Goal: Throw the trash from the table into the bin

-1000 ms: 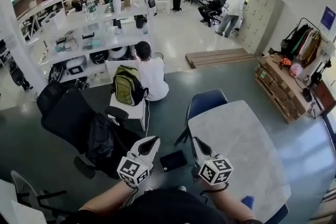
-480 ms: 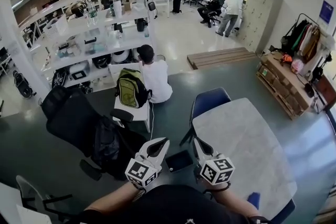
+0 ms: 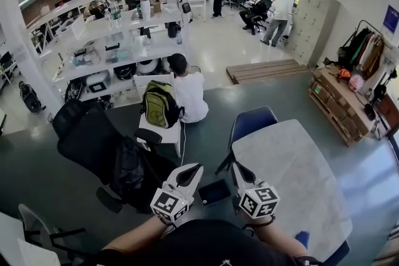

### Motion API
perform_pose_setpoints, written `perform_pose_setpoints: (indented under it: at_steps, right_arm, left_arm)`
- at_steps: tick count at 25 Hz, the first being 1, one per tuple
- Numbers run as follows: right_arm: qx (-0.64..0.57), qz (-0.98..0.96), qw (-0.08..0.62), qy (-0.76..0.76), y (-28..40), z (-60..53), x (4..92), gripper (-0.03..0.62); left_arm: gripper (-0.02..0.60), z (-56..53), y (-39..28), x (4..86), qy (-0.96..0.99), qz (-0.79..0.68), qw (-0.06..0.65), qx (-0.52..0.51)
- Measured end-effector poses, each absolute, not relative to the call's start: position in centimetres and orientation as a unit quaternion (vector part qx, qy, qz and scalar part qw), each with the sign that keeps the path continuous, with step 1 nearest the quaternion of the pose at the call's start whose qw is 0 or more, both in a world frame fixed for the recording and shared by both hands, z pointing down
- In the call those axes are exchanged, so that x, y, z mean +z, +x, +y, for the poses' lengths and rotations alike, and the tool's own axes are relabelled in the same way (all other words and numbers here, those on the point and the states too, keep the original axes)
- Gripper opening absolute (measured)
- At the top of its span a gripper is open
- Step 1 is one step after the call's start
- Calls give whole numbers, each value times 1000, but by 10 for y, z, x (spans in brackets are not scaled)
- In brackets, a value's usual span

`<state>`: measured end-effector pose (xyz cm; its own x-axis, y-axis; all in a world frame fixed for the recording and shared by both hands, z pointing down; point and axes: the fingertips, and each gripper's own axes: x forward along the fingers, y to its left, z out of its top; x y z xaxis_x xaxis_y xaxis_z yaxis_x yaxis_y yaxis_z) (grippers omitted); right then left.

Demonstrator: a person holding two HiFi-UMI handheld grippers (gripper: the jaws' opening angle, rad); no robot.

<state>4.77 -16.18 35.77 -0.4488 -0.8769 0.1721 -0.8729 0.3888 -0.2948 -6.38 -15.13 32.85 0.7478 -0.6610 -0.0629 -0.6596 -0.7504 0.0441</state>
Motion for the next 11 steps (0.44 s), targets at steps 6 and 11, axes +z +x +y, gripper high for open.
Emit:
perform_pose_setpoints:
  at_steps: [6, 11]
  right_arm:
    - [-173, 833, 4, -526, 49, -163, 359, 26]
    - [-175, 832, 5, -527, 50, -164, 359, 26]
  left_arm:
    - [2, -150, -66, 330, 933, -358, 9, -35]
    - [2, -150, -67, 329, 932, -361, 13, -36]
